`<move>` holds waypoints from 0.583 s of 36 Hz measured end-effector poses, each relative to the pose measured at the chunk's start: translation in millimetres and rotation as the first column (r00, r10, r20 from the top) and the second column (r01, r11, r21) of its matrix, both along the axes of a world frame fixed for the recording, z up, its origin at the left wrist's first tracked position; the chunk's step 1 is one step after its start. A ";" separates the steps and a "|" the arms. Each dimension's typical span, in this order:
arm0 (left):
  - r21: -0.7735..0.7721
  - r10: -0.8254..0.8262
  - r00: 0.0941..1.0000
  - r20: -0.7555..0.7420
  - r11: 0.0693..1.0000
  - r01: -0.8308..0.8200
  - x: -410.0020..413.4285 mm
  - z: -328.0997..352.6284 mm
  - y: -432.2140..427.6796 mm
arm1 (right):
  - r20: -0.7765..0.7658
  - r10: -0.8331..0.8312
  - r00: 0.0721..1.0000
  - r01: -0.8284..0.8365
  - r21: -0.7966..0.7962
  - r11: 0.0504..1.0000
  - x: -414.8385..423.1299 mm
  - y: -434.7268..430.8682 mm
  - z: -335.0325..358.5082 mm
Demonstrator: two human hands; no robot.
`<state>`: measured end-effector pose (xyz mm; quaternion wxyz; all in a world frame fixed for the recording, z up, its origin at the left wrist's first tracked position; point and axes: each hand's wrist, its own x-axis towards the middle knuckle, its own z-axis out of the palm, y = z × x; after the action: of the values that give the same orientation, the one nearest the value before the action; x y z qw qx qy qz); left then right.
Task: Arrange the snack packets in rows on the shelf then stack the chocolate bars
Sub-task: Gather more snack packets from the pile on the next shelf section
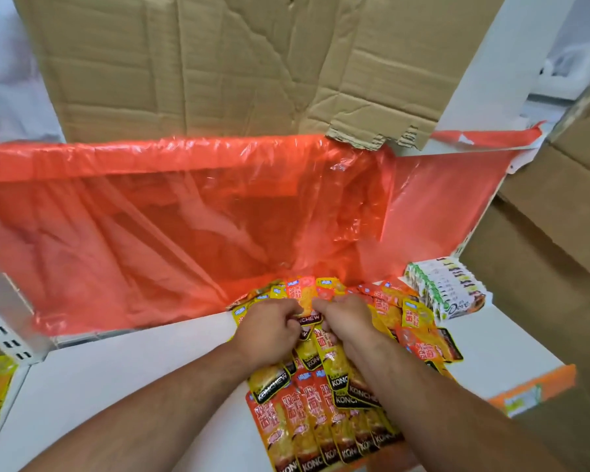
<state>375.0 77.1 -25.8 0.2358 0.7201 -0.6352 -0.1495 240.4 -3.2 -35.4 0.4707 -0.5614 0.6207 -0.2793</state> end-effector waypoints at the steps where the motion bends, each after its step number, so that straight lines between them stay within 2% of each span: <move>1: 0.008 0.024 0.999 -0.035 1.000 -0.024 -1.8 0.4 1.2 | -0.001 0.014 1.000 -0.014 0.000 1.000 -0.1 -2.5 -1.4; 6: 0.023 0.118 0.986 -0.120 0.993 -0.117 -14.9 3.5 7.4 | -0.046 0.135 0.990 -0.135 -0.004 0.991 1.8 -12.0 -4.9; 9: 0.048 0.173 0.964 -0.203 0.985 -0.166 -20.8 4.7 12.4 | -0.021 0.185 0.982 -0.185 0.031 0.982 -0.6 -13.6 -1.5; 12: -0.015 0.269 0.933 -0.240 0.960 -0.280 -26.3 6.2 19.3 | 0.021 0.249 0.968 -0.250 0.044 0.967 -4.7 -12.8 7.0; 16: -0.091 0.412 0.824 -0.388 0.873 -0.479 -36.3 16.2 29.7 | 0.094 0.346 0.934 -0.346 -0.014 0.938 -10.6 -3.6 23.9; 19: -0.049 0.436 0.766 -0.472 0.855 -0.517 -38.1 21.6 38.5 | 0.138 0.408 0.903 -0.403 -0.064 0.913 -11.6 6.3 29.1; 21: 0.013 0.440 0.692 -0.572 0.849 -0.529 -37.7 21.0 48.5 | 0.171 0.446 0.878 -0.441 -0.070 0.895 -11.2 12.9 28.0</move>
<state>337.3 125.6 -4.8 0.4948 0.7665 -0.3352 -0.2349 229.2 9.6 -7.4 0.5688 -0.6674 0.4255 -0.2235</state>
